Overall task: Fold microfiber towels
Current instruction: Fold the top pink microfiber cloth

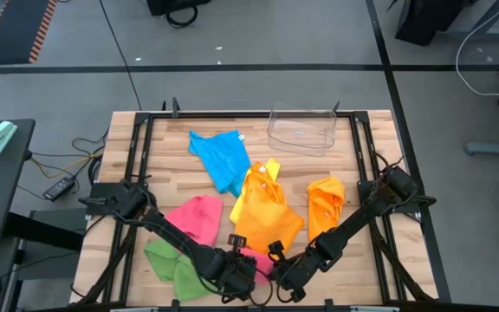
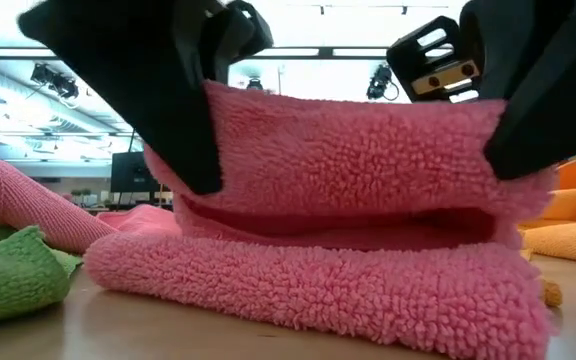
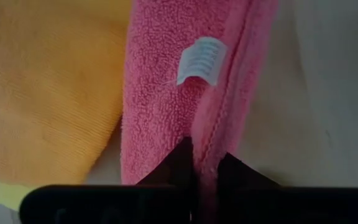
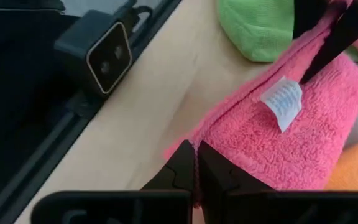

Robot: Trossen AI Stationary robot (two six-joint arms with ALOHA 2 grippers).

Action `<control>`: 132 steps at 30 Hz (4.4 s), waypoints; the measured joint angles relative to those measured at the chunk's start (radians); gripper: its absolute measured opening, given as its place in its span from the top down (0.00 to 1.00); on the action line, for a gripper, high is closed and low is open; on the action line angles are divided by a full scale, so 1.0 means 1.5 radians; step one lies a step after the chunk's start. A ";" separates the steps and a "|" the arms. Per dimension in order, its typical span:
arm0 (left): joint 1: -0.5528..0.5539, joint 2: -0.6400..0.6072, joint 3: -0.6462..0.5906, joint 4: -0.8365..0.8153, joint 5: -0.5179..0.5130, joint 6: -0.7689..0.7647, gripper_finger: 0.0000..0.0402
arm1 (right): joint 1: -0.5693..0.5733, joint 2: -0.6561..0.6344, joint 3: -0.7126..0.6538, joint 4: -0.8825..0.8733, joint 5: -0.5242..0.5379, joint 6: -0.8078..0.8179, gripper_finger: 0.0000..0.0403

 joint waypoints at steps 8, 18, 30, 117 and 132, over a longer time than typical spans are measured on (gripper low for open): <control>-0.009 0.013 0.000 0.002 0.000 0.000 0.95 | -0.001 0.007 0.000 0.046 -0.025 -0.008 0.97; 0.001 0.031 0.000 -0.037 0.000 0.003 0.91 | -0.020 0.070 0.001 0.064 -0.039 -0.011 0.97; 0.004 0.031 -0.001 -0.062 0.017 0.009 0.74 | -0.021 0.065 0.001 0.072 -0.042 -0.004 0.81; -0.038 -0.061 -0.016 -0.142 -0.159 0.042 0.68 | -0.093 0.108 0.001 0.215 -0.109 -0.023 0.67; 0.005 -0.306 -0.407 0.318 -0.050 0.104 0.76 | -0.092 0.108 0.001 0.215 -0.109 -0.025 0.68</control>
